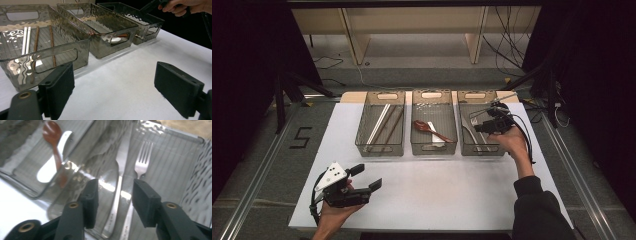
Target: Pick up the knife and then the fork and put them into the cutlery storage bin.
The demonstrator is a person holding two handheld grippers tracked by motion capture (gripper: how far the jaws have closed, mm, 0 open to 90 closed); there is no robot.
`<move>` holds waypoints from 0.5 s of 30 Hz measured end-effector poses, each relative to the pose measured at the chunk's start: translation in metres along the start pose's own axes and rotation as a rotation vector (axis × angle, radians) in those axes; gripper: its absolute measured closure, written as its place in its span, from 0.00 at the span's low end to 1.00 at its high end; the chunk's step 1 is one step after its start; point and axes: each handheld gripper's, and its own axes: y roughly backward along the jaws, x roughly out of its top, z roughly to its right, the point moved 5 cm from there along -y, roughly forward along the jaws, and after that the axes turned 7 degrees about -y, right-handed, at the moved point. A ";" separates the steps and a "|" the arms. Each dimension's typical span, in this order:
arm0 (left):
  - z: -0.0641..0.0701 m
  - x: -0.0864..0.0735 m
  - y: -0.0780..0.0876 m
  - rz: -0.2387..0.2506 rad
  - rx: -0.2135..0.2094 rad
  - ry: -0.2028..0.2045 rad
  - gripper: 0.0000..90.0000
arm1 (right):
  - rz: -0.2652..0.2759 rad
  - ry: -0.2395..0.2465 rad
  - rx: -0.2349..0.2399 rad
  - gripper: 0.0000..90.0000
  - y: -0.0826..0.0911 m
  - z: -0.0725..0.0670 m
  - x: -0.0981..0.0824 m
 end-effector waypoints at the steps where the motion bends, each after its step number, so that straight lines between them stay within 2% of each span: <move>1: 0.000 0.000 0.000 0.000 -0.002 0.002 0.18 | 0.007 0.004 0.001 0.57 0.001 -0.001 0.000; 4: 0.000 0.000 0.000 -0.003 -0.003 0.003 0.18 | 0.028 0.003 0.025 0.53 0.006 -0.007 -0.001; 7: 0.000 -0.001 -0.001 -0.005 -0.004 0.003 0.18 | 0.045 0.013 0.022 0.46 0.011 -0.012 -0.002; 15: 0.000 -0.001 -0.001 -0.005 -0.005 0.004 0.18 | 0.112 0.013 0.052 0.40 0.023 -0.025 -0.008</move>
